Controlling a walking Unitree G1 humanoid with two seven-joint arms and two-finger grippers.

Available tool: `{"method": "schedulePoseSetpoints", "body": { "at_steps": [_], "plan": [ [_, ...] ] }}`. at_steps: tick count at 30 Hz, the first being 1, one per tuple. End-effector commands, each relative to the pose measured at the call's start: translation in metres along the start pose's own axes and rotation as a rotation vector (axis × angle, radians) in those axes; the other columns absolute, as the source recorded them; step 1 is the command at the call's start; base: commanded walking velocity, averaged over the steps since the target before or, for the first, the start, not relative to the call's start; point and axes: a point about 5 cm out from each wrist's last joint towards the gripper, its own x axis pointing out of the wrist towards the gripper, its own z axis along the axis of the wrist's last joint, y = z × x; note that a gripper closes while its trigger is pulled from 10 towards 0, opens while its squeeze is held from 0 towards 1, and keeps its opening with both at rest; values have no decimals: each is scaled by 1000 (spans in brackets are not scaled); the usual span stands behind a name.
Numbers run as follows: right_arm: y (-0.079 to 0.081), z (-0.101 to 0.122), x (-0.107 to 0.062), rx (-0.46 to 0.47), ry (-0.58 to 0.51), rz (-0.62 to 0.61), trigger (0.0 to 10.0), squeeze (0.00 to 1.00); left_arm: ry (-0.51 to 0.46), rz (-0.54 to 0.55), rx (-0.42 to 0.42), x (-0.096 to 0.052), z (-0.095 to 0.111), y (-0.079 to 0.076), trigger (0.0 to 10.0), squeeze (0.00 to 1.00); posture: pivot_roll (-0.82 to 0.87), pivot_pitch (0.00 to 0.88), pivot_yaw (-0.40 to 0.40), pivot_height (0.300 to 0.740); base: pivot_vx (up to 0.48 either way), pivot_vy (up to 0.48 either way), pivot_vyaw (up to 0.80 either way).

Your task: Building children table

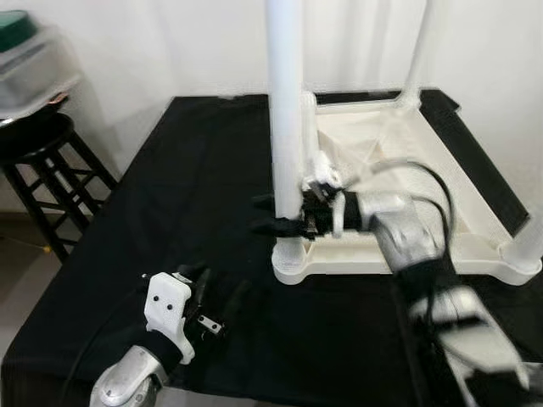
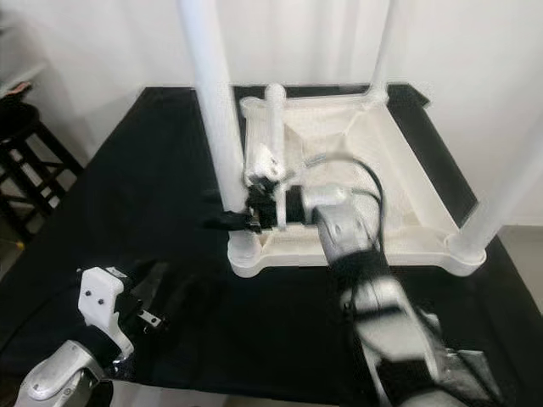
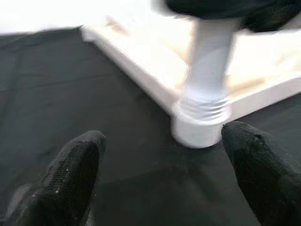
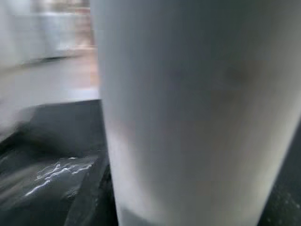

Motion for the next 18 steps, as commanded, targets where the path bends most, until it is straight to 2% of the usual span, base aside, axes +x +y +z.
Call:
{"method": "schedulePoseSetpoints", "body": {
  "at_steps": [1,2,4,5,8,9,13,14,15,17,18],
  "plan": [
    [24,-45,-11,44,205,-268,0,0,5,-32,-1,-2,1,1,10000,0,-20,73,61,740,0,0,0],
    [49,-48,-13,41,200,-297,0,0,7,-56,-6,-1,1,1,10000,0,-45,63,80,740,0,0,0],
    [49,-48,-13,41,200,-297,0,0,7,-56,-6,-1,1,1,10000,0,-45,63,80,740,0,0,0],
    [59,-38,-10,18,143,-241,0,0,11,-81,-5,1,1,2,10000,0,-59,59,99,740,0,0,0],
    [56,-27,-5,-26,97,-206,0,0,18,-119,-10,2,1,2,10000,0,-49,61,92,740,0,0,0],
    [51,-28,-2,-15,109,-211,10000,0,20,-141,1,3,2,2,10000,0,-46,61,90,740,0,0,0],
    [52,-31,-2,26,133,-186,10000,20,19,-157,17,5,3,1,10000,0,-38,62,87,740,0,0,0],
    [54,-29,-1,53,118,-125,10000,1000,16,-151,15,6,3,2,10000,0,-39,59,84,740,0,0,0],
    [53,-20,1,56,68,-20,10000,1000,13,-145,10,6,3,2,10000,0,-33,59,82,740,0,0,0],
    [53,-20,1,56,68,-20,10000,1000,13,-145,10,6,3,2,10000,0,-33,59,82,740,0,0,0],
    [50,-8,-1,35,11,100,10000,1000,11,-142,6,7,3,2,10000,0,-36,54,80,740,0,0,0]
  ]
}}
